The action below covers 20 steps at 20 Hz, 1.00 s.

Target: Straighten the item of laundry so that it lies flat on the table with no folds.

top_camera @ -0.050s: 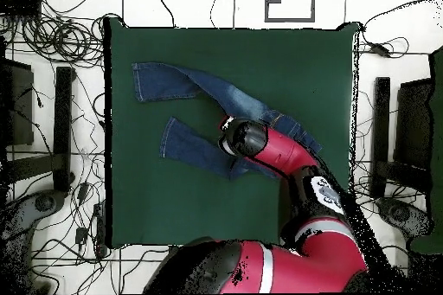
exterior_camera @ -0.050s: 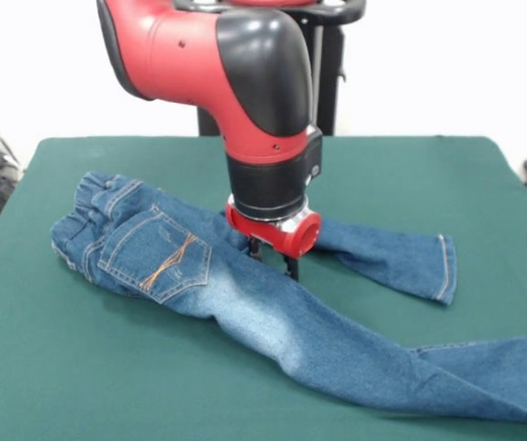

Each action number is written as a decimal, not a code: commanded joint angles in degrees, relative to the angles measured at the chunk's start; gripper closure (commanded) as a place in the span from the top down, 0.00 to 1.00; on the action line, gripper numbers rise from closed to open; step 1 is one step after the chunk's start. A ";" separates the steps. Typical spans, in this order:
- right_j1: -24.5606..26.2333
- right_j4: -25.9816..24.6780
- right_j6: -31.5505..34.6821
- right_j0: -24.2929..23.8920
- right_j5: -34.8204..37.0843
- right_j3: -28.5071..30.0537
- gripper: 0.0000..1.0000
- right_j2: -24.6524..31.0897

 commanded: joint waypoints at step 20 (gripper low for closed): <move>-2.18 -4.66 -1.83 -3.59 13.84 -6.68 1.00 4.37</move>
